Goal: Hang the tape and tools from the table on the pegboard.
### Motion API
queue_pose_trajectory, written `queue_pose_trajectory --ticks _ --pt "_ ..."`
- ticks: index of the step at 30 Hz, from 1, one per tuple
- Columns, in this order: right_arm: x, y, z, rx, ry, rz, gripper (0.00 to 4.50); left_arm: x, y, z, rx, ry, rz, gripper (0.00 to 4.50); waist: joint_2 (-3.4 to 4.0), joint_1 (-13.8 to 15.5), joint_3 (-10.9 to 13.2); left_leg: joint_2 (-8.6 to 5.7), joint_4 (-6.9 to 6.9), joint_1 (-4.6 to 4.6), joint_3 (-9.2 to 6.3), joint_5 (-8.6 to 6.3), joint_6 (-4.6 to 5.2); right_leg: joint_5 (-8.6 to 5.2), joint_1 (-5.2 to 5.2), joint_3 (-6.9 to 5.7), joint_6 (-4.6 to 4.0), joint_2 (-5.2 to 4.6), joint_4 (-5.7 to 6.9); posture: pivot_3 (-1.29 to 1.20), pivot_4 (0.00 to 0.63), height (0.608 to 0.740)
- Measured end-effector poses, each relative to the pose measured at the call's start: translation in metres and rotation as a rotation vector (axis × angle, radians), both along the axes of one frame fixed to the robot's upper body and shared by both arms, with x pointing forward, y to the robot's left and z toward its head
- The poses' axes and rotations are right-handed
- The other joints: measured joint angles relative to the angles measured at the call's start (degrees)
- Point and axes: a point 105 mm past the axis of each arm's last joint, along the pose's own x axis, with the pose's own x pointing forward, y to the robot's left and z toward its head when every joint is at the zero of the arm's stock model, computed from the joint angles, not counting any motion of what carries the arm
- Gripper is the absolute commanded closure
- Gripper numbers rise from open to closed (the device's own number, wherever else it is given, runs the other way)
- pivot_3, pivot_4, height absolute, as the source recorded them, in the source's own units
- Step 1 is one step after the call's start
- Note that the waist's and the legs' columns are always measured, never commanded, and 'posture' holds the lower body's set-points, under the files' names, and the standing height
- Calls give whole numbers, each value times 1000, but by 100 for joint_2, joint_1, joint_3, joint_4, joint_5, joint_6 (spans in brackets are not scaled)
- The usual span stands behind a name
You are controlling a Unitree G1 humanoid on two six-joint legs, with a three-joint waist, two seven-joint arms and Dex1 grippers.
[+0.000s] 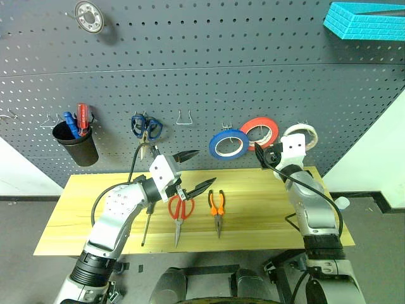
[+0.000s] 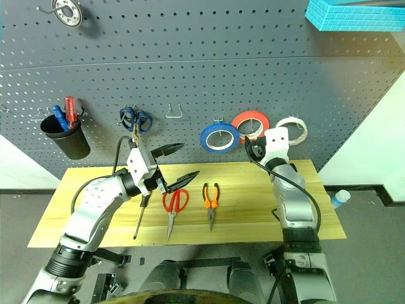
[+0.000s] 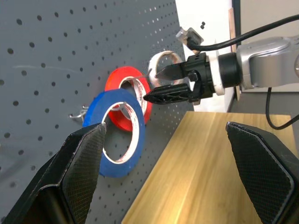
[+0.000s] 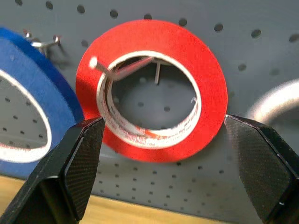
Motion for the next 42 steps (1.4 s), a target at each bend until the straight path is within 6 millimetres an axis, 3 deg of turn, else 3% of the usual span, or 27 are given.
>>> queue_pose_trajectory --ticks 15,22,25,27,32,35,42 --pt "-22 -11 -10 -1 47 -32 218 0 5 -1 2 -2 4 172 -9 -16 13 0 -3 -2 0 -1 1 -6 -1 0 6 0 -7 294 55 740" --pt "-35 -10 -17 -7 75 -19 218 0 12 -18 -34 54 39 172 -18 -27 67 1 -5 -4 0 -2 3 -7 -2 0 7 0 -16 296 67 740" --pt "-44 -9 -17 -7 92 -14 218 -11 27 -26 -45 96 64 172 -18 -32 92 3 -17 -10 0 -8 14 -15 -13 0 4 0 -17 316 72 740" --pt "-55 -6 -17 4 113 -2 218 -20 48 -32 -21 127 112 172 -22 -16 107 4 -28 -12 -1 -12 21 -25 -24 -1 -2 0 -12 337 79 740" --pt "-83 20 -18 41 208 82 218 -46 96 -35 7 177 247 172 -54 3 189 5 -38 -11 -1 -13 21 -43 -31 -1 12 -4 -8 352 101 740" --pt "-92 44 -24 51 291 150 218 -66 118 -49 40 251 322 172 -86 -6 278 5 -38 -14 0 -15 19 -50 -41 -1 23 -6 -7 366 117 740" --pt "-92 114 -25 53 386 306 218 -88 126 -66 49 346 385 172 -94 62 397 6 -38 -109 -3 -12 15 -34 -130 -5 -6 -6 -4 382 148 740"
